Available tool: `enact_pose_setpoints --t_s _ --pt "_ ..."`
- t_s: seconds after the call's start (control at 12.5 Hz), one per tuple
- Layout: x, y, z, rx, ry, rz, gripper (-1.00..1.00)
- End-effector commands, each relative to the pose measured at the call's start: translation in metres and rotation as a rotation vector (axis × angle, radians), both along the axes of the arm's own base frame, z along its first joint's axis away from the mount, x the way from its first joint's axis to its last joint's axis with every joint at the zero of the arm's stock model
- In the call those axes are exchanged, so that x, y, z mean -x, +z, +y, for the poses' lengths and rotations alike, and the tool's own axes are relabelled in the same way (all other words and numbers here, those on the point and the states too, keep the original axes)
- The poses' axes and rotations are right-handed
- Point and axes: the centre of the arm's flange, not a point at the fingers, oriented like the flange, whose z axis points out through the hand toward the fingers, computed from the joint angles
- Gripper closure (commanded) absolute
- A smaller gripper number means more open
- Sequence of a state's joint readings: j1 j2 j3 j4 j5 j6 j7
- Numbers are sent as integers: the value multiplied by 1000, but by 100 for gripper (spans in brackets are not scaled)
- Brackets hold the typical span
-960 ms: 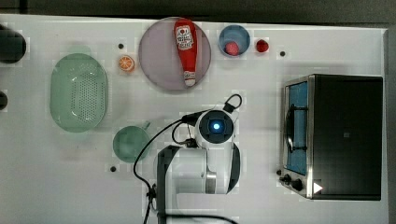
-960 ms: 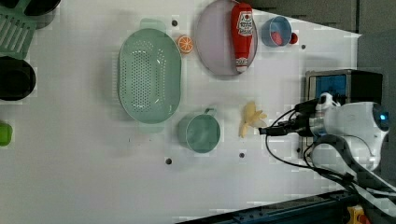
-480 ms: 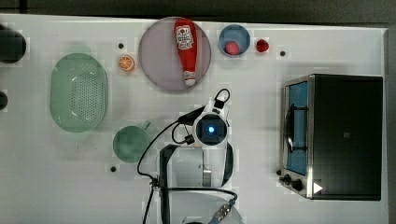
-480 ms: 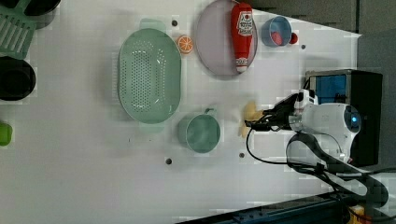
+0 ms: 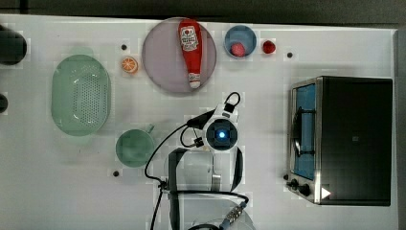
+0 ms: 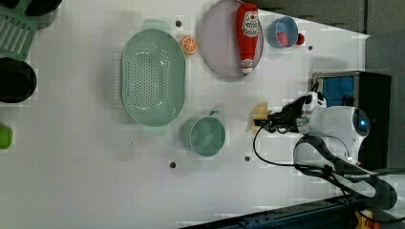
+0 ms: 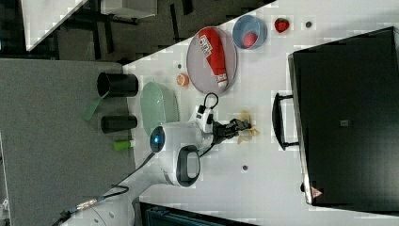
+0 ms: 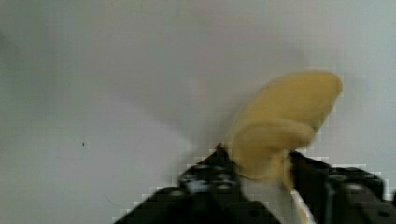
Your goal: Pick Banana and place it in mug.
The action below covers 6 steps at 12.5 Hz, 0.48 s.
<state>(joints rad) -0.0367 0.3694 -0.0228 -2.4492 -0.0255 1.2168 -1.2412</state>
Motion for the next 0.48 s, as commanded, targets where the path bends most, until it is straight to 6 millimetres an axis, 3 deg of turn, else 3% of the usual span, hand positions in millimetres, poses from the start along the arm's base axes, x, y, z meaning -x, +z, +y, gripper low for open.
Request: enact_pose_setpoints --t_s 0.08,0.24,0.48 --pt "-4 13 -2 3 14 -27 36" --pt "-12 42 -9 8 -3 -70 36" --pt "-11 114 -12 1 -18 -25 36"
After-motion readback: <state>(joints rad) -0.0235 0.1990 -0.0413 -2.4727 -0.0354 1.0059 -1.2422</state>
